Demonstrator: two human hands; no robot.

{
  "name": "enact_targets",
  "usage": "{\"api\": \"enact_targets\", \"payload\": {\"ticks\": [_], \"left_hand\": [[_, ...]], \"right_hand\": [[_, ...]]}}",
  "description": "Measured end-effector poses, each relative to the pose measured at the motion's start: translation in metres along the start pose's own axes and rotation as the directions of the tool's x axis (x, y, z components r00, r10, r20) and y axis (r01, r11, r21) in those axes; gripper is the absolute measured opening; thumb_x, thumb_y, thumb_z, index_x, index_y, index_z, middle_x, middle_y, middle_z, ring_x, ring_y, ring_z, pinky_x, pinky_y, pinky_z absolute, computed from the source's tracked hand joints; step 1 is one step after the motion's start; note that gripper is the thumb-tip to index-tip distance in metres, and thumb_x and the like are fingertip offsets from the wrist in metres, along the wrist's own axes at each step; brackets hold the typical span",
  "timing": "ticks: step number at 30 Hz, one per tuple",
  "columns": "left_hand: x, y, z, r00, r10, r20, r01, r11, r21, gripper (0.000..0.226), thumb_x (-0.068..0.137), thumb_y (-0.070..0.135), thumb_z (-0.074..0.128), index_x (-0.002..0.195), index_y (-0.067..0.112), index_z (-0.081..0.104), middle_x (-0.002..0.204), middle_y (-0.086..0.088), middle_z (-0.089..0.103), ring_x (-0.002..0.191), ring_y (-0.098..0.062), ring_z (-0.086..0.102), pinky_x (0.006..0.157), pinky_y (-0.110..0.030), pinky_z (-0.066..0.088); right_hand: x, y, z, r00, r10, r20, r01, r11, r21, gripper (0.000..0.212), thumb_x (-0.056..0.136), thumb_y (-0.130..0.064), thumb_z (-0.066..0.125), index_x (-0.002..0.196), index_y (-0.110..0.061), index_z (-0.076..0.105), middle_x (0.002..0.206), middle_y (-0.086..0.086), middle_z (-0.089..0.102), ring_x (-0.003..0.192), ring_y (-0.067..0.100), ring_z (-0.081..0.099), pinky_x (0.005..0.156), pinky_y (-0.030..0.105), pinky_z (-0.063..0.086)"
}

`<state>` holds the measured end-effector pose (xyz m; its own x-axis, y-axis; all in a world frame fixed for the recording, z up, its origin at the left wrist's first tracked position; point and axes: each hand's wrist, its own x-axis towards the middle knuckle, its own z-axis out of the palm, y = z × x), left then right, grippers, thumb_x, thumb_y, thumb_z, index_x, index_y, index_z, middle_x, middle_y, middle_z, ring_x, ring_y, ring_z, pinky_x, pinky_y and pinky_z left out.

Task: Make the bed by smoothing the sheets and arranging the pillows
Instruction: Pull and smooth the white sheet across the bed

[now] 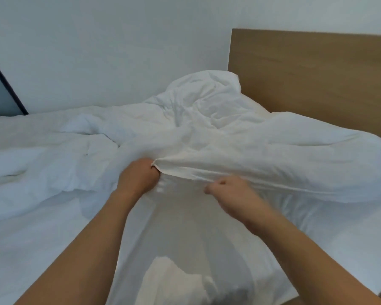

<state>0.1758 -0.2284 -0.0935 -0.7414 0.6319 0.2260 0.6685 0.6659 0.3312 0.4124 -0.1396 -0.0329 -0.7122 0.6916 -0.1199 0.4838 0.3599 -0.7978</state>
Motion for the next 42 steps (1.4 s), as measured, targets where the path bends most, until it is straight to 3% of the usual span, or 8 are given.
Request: {"api": "enact_targets", "payload": {"ticks": [3, 6, 13, 19, 23, 29, 34, 42], "left_hand": [[-0.006, 0.0, -0.029, 0.996, 0.01, 0.089, -0.017, 0.997, 0.078, 0.035, 0.085, 0.035, 0.039, 0.088, 0.012, 0.066, 0.103, -0.016, 0.067, 0.092, -0.036, 0.061, 0.07, -0.033, 0.041], [-0.03, 0.017, -0.056, 0.993, 0.071, 0.09, -0.077, 0.994, 0.073, 0.023, 0.089, 0.028, 0.043, 0.081, 0.014, 0.059, 0.103, -0.013, 0.066, 0.093, -0.034, 0.059, 0.071, -0.033, 0.04], [-0.11, 0.009, -0.049, 0.906, 0.213, 0.367, -0.17, 0.975, -0.145, 0.034, 0.074, 0.059, 0.041, 0.087, 0.03, 0.05, 0.095, 0.002, 0.063, 0.086, -0.022, 0.059, 0.071, -0.034, 0.046], [-0.124, -0.042, 0.02, 0.932, 0.08, 0.353, -0.169, 0.958, 0.23, 0.095, 0.061, 0.08, 0.054, 0.142, 0.041, 0.025, 0.144, 0.001, 0.027, 0.136, -0.026, 0.023, 0.11, -0.047, 0.026], [-0.105, -0.045, 0.065, 0.955, -0.021, 0.295, -0.05, 0.972, 0.23, 0.061, 0.083, 0.062, 0.05, 0.139, 0.038, 0.042, 0.151, -0.005, 0.025, 0.139, -0.035, 0.017, 0.115, -0.05, 0.015], [-0.066, -0.035, 0.059, 0.952, 0.068, 0.3, -0.058, 0.997, -0.042, 0.036, 0.091, 0.029, 0.049, 0.126, 0.024, 0.058, 0.13, -0.006, 0.06, 0.119, -0.029, 0.055, 0.095, -0.039, 0.046], [-0.061, -0.055, -0.015, 0.898, 0.119, 0.423, -0.137, 0.991, 0.012, 0.024, 0.086, 0.04, 0.054, 0.099, 0.026, 0.067, 0.109, 0.001, 0.07, 0.098, -0.024, 0.064, 0.079, -0.033, 0.05], [-0.134, -0.014, -0.101, 0.903, 0.22, 0.37, -0.294, 0.943, 0.156, 0.025, 0.079, 0.036, 0.062, 0.093, 0.021, 0.048, 0.088, -0.001, 0.058, 0.081, -0.023, 0.056, 0.062, -0.031, 0.037]], "right_hand": [[-0.003, 0.009, 0.019, 0.874, -0.42, -0.244, 0.294, 0.856, -0.425, 0.023, 0.078, -0.03, 0.059, 0.095, -0.015, 0.064, 0.095, 0.005, 0.06, 0.086, 0.023, 0.057, 0.08, 0.039, 0.047], [0.006, 0.026, 0.032, 0.755, -0.618, -0.218, 0.312, 0.631, -0.71, 0.092, 0.063, -0.041, 0.067, 0.146, -0.02, 0.034, 0.138, 0.011, 0.037, 0.125, 0.032, 0.038, 0.105, 0.044, 0.026], [0.011, 0.029, 0.041, 0.893, -0.372, -0.254, 0.208, 0.841, -0.499, 0.009, 0.08, -0.022, 0.056, 0.086, -0.019, 0.05, 0.089, 0.001, 0.058, 0.082, 0.029, 0.058, 0.062, 0.032, 0.034], [0.014, 0.03, 0.023, 0.953, -0.246, -0.179, 0.189, 0.94, -0.285, 0.025, 0.08, -0.026, 0.062, 0.062, -0.022, 0.045, 0.063, -0.007, 0.051, 0.073, 0.027, 0.057, 0.062, 0.03, 0.038], [0.018, 0.041, 0.023, 0.991, -0.132, -0.038, 0.096, 0.864, -0.494, 0.024, 0.084, -0.043, 0.061, 0.094, -0.025, 0.05, 0.094, -0.001, 0.056, 0.087, 0.023, 0.054, 0.072, 0.033, 0.041], [0.02, 0.041, 0.059, 0.919, -0.306, 0.25, 0.369, 0.44, -0.819, 0.103, 0.073, -0.051, 0.061, 0.153, -0.025, 0.001, 0.155, 0.002, 0.014, 0.143, 0.025, 0.016, 0.118, 0.045, 0.011], [0.032, 0.032, 0.085, 0.95, -0.205, 0.235, 0.311, 0.588, -0.747, 0.043, 0.083, -0.042, 0.057, 0.123, -0.028, 0.049, 0.117, -0.001, 0.062, 0.103, 0.023, 0.06, 0.077, 0.03, 0.044], [0.043, 0.033, 0.092, 0.938, -0.345, -0.024, 0.224, 0.66, -0.717, 0.022, 0.086, -0.031, 0.051, 0.104, -0.019, 0.053, 0.102, 0.006, 0.056, 0.09, 0.03, 0.058, 0.066, 0.033, 0.041]]}}
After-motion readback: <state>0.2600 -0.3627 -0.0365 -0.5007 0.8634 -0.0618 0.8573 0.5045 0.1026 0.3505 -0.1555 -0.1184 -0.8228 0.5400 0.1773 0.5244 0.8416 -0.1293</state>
